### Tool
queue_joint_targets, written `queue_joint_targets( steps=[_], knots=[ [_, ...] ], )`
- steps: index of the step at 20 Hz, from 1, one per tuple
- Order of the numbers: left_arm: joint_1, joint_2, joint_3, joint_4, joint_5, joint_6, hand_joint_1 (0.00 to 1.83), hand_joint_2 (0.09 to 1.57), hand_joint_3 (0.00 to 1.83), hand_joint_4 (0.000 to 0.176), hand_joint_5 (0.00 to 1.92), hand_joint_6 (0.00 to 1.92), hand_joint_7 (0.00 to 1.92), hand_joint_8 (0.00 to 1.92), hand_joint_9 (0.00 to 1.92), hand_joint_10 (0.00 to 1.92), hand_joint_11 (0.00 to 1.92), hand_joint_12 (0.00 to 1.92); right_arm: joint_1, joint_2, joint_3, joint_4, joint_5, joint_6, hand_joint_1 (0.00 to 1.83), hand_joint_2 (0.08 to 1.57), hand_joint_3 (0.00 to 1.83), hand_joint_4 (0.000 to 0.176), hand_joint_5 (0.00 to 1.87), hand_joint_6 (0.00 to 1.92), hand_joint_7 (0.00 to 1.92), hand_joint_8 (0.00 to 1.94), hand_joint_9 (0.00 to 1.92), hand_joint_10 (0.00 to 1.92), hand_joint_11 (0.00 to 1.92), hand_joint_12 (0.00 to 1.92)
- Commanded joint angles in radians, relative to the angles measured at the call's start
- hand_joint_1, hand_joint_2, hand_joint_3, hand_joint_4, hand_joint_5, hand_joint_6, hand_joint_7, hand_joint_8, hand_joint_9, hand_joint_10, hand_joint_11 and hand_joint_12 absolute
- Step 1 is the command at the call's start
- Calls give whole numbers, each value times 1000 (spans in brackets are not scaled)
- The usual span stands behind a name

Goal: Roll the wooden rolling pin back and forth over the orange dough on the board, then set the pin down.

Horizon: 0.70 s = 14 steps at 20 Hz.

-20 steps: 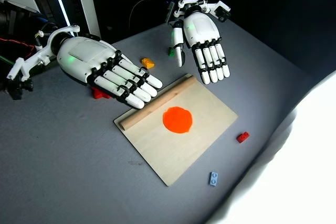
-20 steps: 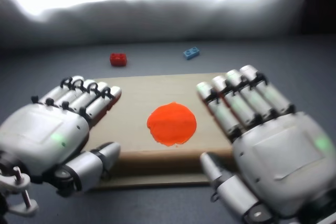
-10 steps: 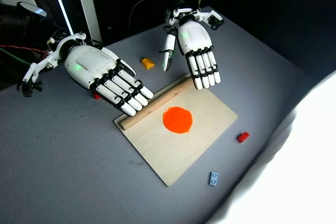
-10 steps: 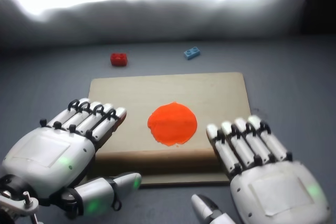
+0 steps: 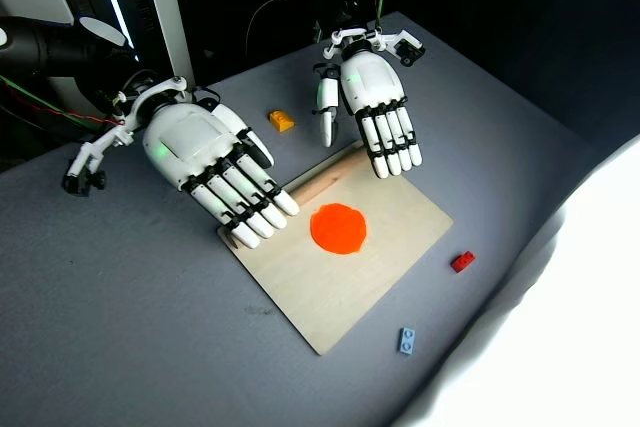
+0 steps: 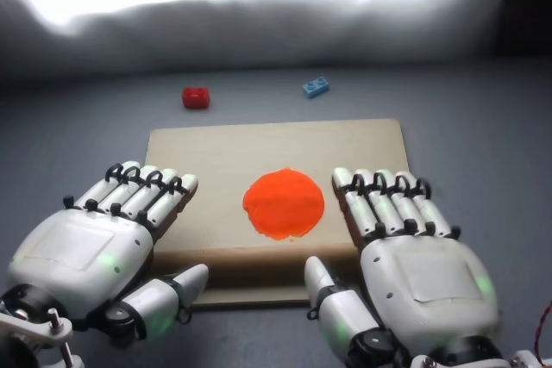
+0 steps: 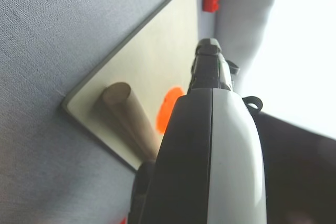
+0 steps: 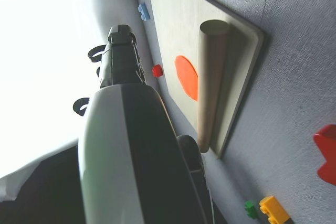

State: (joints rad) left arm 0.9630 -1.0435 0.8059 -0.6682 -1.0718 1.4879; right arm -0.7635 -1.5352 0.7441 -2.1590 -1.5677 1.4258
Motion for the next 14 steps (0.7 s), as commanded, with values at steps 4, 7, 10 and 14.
queue_joint_targets(
  steps=[4, 7, 10, 14],
  knots=[
    [-5, -3, -1, 46, -105, -3, 0, 1528, 36, 0, 0, 0, 0, 0, 0, 0, 0, 0, -3, 14, 11, -138, 32, 19, 0, 1547, 84, 0, 17, 6, 0, 0, 0, 0, 0, 0],
    [-3, -4, -8, 46, -105, -4, 0, 1545, 40, 0, 0, 0, 0, 0, 0, 0, 0, 0, -15, 26, 12, -148, 106, 15, 0, 1548, 81, 0, 20, 7, 0, 0, 0, 0, 0, 0],
    [2, -7, -10, 45, -105, -9, 0, 1546, 38, 0, 0, 0, 0, 0, 0, 0, 0, 0, -21, 41, 18, -158, 155, -22, 0, 1551, 79, 0, 10, 2, 0, 0, 0, 0, 0, 0],
    [19, -22, -3, 45, -139, -30, 0, 1548, 35, 0, 0, 0, 0, 0, 0, 0, 0, 0, -8, 31, 36, -157, 144, -35, 0, 1550, 73, 0, 19, 5, 0, 0, 0, 0, 0, 0]
  ],
)
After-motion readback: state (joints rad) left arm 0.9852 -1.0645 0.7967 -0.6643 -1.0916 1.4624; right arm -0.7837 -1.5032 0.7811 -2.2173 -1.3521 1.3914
